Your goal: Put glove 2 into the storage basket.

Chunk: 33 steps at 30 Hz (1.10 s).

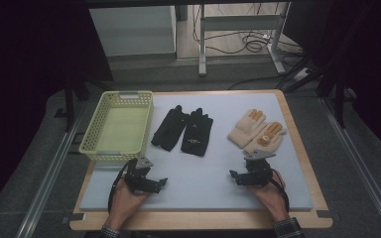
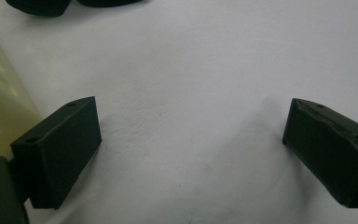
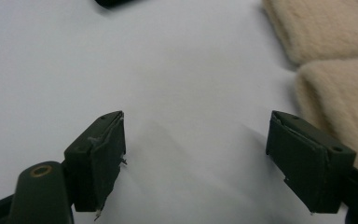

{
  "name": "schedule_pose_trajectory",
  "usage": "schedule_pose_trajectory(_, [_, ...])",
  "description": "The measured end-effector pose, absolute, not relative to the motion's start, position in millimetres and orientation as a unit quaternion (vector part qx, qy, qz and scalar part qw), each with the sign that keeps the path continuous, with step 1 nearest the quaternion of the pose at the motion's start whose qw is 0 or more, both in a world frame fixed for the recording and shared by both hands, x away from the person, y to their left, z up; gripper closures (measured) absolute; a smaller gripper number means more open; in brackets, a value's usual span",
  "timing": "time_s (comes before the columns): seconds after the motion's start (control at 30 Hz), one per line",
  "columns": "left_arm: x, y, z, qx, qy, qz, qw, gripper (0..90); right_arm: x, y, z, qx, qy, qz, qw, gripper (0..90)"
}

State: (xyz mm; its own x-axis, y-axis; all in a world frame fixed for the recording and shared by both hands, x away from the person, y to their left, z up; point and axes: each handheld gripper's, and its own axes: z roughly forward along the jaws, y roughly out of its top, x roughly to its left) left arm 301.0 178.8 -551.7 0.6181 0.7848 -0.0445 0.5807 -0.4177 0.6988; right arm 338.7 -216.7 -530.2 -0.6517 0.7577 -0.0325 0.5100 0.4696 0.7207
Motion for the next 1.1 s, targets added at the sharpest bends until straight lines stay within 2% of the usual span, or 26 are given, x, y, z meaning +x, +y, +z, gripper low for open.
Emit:
schedule_pose_trajectory(0.3, [300.8, 178.8, -551.9, 0.828, 0.413, 0.146, 0.35, 4.7, 348.3, -197.2, -521.8, 0.373, 0.836, 0.373, 0.152, 21.7])
schedule_pose_trajectory(0.6, [300.8, 178.9, -551.9, 0.828, 0.413, 0.146, 0.351, 4.7, 368.5, -156.1, -510.9, 0.348, 0.846, 0.379, 0.143, 22.7])
schedule_pose_trajectory(1.0, [300.8, 179.0, -552.0, 0.828, 0.413, 0.145, 0.351, 4.7, 410.9, -92.2, -498.7, 0.312, 0.856, 0.385, 0.147, 43.2])
schedule_pose_trajectory(1.1, [300.9, 179.3, -551.8, 0.829, 0.411, 0.146, 0.349, 4.7, 418.5, -82.9, -498.9, 0.309, 0.858, 0.383, 0.145, 45.6])
